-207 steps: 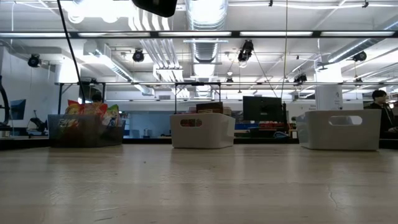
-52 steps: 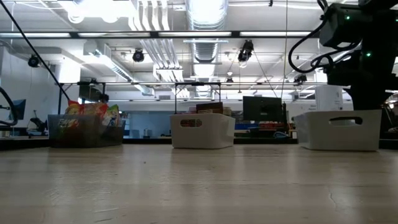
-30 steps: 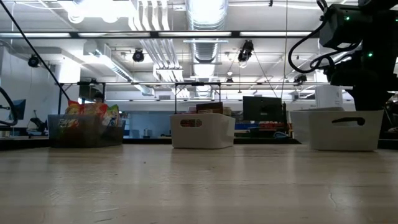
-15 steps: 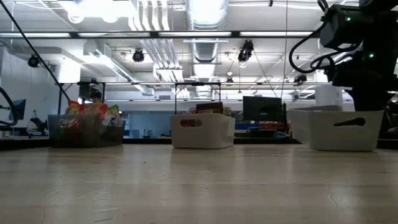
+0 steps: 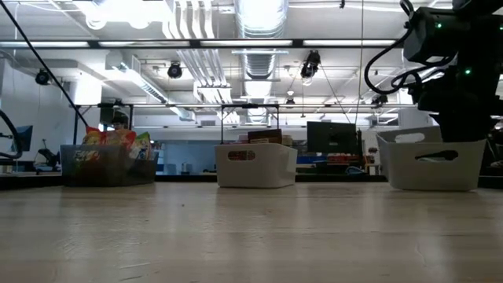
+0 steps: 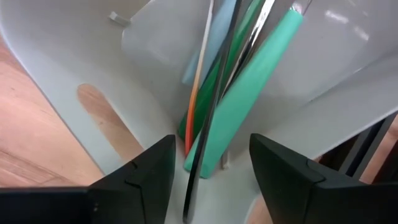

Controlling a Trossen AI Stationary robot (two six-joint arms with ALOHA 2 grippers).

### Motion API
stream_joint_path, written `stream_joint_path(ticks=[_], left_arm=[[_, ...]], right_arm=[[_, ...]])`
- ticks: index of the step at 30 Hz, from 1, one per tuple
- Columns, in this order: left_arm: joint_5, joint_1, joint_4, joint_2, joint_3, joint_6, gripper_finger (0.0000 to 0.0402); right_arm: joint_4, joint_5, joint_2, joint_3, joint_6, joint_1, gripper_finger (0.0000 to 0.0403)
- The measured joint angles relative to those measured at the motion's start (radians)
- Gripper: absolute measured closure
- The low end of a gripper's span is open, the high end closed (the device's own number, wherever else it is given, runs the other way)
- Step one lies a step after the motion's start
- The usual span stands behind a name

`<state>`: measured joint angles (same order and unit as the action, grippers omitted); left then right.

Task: Pick & Place Food Item
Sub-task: Put the black spoon into the right gray bin

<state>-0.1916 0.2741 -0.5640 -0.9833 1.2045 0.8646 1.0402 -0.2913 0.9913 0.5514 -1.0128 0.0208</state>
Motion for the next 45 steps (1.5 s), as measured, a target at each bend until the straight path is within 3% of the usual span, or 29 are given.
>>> stream_joint_path(ticks=[11,22,37,41,45], left_arm=[[-0.004,0.000,0.000,0.000,0.000,0.000,0.0123],[-0.004,-0.001,0.000,0.000,0.000,0.000,0.0123],[-0.011,-0.001,-0.001,0.000,0.000,0.060,0.0123],[-0.034,-0.001,-0.019,0.000,0.000,0.064,0.0123],[-0.056,-0.001,-0.064,0.000,0.000,0.079,0.0123]], right_arm=[[0.004,-0.009,-0.002,0.005,0.022,0.000,0.0198],[0.080,-0.041,-0.001,0.116,0.104,-0.001,0.0198],[0.086,-0.105,-0.044,0.151,0.052,-0.001,0.0199],[0.085,-0.081,-0.096,0.161,0.047,-0.001,0.0227],[0.082,-0.042,-0.164,0.163,0.044,-0.001,0.0292]])
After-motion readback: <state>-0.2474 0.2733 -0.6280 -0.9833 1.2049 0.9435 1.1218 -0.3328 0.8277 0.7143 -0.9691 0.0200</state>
